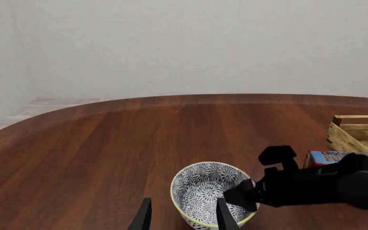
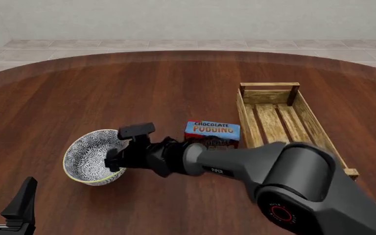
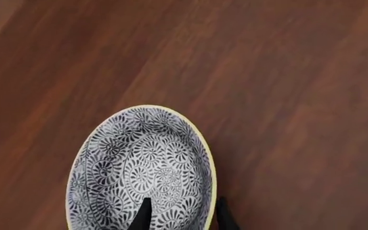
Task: Pick up the bowl on the left and put it in the tray.
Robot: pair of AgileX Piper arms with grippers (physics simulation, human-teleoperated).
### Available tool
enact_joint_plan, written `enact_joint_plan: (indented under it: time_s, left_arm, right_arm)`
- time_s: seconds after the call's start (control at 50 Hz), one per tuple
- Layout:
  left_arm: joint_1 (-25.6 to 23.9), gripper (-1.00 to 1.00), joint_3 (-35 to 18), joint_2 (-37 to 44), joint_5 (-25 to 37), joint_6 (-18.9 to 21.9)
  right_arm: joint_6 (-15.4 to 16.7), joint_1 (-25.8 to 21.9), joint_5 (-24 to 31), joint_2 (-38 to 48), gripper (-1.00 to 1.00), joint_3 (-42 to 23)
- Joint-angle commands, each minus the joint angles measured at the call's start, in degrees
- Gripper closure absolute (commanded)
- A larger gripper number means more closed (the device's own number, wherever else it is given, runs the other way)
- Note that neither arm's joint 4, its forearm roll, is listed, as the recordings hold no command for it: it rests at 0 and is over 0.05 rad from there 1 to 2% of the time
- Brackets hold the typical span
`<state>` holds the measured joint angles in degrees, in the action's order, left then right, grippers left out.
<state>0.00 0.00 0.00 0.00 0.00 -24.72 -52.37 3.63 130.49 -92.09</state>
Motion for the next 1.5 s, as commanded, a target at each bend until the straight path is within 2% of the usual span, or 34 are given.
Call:
enact_joint_plan:
  time_s: [0.02,0.08,0.1,0.14,0.18,0.2,0.24,0.26,0.34,0.4,0.5,1.06,1.32,1.5]
  left_arm:
    - [0.0,-1.0,0.0,0.0,0.0,0.0]
    - [0.0,-1.0,0.0,0.0,0.0,0.0]
    - [0.0,-1.0,0.0,0.0,0.0,0.0]
    - [0.0,-1.0,0.0,0.0,0.0,0.0]
    - [0.0,-1.0,0.0,0.0,0.0,0.0]
    - [0.0,-1.0,0.0,0.0,0.0,0.0]
    - [0.0,-1.0,0.0,0.0,0.0,0.0]
    - [0.0,-1.0,0.0,0.0,0.0,0.0]
    - [0.0,-1.0,0.0,0.0,0.0,0.0]
    - [0.0,-1.0,0.0,0.0,0.0,0.0]
    - [0.0,-1.0,0.0,0.0,0.0,0.0]
    - [0.0,-1.0,0.0,0.0,0.0,0.0]
    - [0.0,-1.0,0.0,0.0,0.0,0.0]
    - [0.0,-1.0,0.0,0.0,0.0,0.0]
  right_arm:
    - [-1.68,-3.73,-2.42,-1.13,-1.0,3.68]
    - [-2.66,-3.76,-2.89,-0.45,-1.0,3.67]
    - [-1.24,-4.27,-2.78,-0.61,1.0,3.83]
    - [-3.12,-4.06,-3.4,-0.01,1.0,4.16]
    - [-3.84,-7.65,-5.53,-1.62,1.0,7.03]
    - [-2.6,-6.13,-4.47,-1.33,1.0,6.01]
    - [-2.94,-6.94,-5.34,-2.46,1.0,7.26]
    - [-1.59,-6.28,-4.85,-3.02,1.0,7.14]
    - [-1.85,-6.75,-5.33,-4.24,1.0,8.24]
    - [-0.16,-6.25,-5.16,-5.41,1.0,8.63]
    - [0.83,-6.53,-5.08,-6.9,1.0,9.46]
    - [4.12,-5.07,-5.59,-11.54,1.0,12.48]
    - [6.11,-2.93,-5.08,-14.56,1.0,13.6]
    - [8.93,-0.74,-4.95,-15.86,1.0,14.11]
